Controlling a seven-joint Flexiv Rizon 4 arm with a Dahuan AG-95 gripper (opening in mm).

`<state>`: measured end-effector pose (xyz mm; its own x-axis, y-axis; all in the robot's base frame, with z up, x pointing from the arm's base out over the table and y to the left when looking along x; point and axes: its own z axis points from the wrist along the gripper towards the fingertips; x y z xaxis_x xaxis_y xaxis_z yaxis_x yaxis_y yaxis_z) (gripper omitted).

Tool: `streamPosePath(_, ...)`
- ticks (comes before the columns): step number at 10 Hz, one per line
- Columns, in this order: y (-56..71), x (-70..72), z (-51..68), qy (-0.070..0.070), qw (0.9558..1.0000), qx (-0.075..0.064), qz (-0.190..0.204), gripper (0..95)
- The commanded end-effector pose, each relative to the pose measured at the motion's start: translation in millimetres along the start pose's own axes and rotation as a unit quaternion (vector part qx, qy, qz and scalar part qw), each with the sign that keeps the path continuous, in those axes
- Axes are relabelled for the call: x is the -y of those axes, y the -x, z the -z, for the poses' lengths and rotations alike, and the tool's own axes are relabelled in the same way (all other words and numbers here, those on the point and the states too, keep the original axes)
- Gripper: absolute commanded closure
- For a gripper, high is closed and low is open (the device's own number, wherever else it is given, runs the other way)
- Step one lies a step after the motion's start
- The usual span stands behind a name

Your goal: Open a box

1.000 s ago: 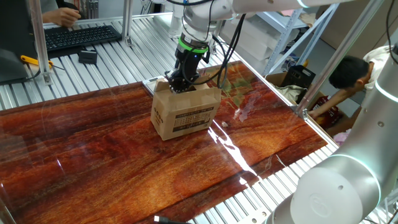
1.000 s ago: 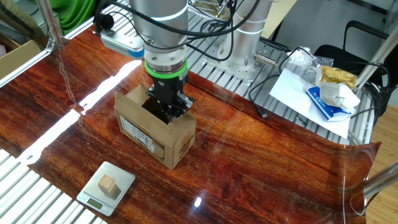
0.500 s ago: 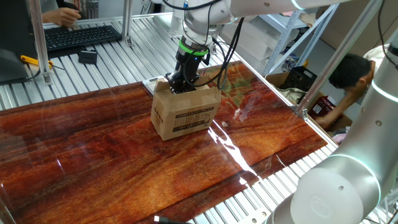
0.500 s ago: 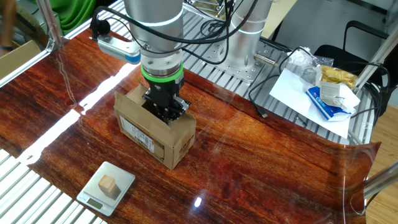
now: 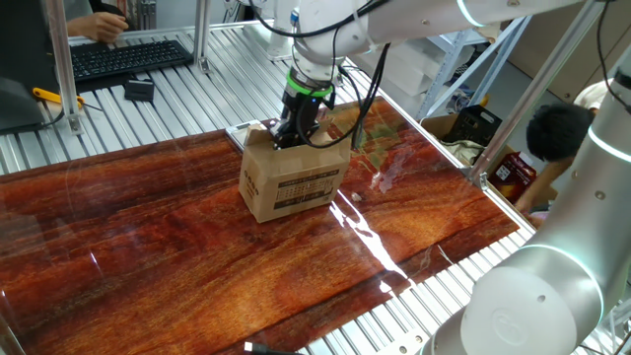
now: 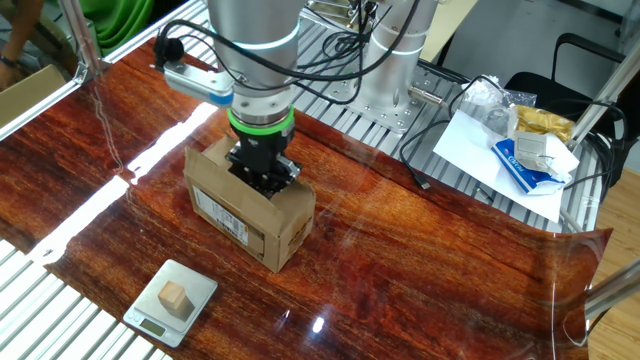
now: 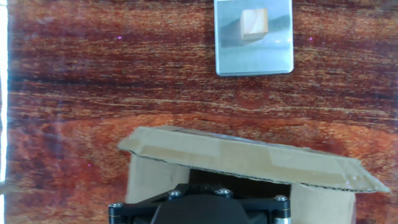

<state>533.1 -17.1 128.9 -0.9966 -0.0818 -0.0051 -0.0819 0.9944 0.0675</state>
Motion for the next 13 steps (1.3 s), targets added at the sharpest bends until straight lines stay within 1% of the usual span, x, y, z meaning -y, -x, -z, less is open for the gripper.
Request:
streamPosePath(1,-0.6,3.2,-0.2,0.001,1.0000,0.000,0.001,95.0)
streamPosePath(7,0.2,3.1,-7.9,0.004,1.0000,0.002,-0.001,95.0)
streamPosePath(10,0.8,2.7,-11.7,0.011,0.9999,0.003,-0.005,95.0)
streamPosePath(13,2.0,2.3,-18.3,0.014,0.9999,0.007,-0.006,95.0)
